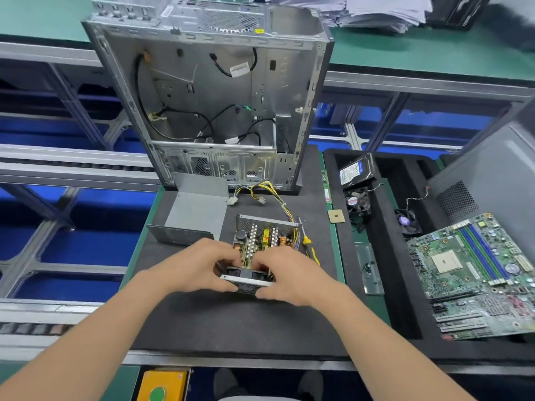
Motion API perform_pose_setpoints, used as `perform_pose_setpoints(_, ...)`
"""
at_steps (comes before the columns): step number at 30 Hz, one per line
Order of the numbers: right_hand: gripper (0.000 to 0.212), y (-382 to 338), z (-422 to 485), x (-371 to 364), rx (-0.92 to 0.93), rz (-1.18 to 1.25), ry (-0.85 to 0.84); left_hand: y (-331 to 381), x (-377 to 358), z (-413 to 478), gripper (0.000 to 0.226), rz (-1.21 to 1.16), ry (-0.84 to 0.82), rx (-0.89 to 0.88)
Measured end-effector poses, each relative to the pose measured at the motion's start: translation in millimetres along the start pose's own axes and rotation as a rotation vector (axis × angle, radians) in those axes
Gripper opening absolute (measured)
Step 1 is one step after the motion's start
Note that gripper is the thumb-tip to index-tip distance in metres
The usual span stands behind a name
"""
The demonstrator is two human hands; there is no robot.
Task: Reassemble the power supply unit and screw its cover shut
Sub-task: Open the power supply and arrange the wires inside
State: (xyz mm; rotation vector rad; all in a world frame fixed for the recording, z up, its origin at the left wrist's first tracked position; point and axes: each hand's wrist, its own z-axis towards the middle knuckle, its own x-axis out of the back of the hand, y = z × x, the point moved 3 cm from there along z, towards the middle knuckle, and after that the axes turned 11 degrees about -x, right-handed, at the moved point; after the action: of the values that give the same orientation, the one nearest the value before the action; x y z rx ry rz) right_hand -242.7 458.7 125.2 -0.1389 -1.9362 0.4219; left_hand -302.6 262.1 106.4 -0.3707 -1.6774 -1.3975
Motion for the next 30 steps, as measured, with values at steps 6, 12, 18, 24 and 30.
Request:
perform_pose_setpoints(6, 0.027, 7.7, -0.2, 9.0, -0.065, 0.096, 0.027, -2.7, 1.6, 0.6, 0.034, -0.065, 0.078, 0.021)
perform_pose_setpoints(12, 0.028, 26.4, 7.9, 57.7, -0.106, 0.324, 0.101, 4.7, 25.0, 20.0, 0.014, -0.214, 0.271, 0.132)
perform_pose_setpoints(18, 0.017, 32.4, 24.4, 80.9, -0.129, 0.531, 0.071, 14.6, 36.8, 33.6, 0.033, -0.732, 0.324, 0.335)
perform_pose_setpoints(24, 0.045, 53.6, 47.6, 82.4, -0.378, 0.757, 0.284, 12.8, 37.2, 31.8, 0.034, -0.795, 0.316, 0.365)
perform_pose_setpoints(30, 0.031, 100.6, 72.6, 52.1, -0.736, 0.710, -0.015, 20.0, 33.0, 18.9, 0.018, -0.741, 0.120, 0.213)
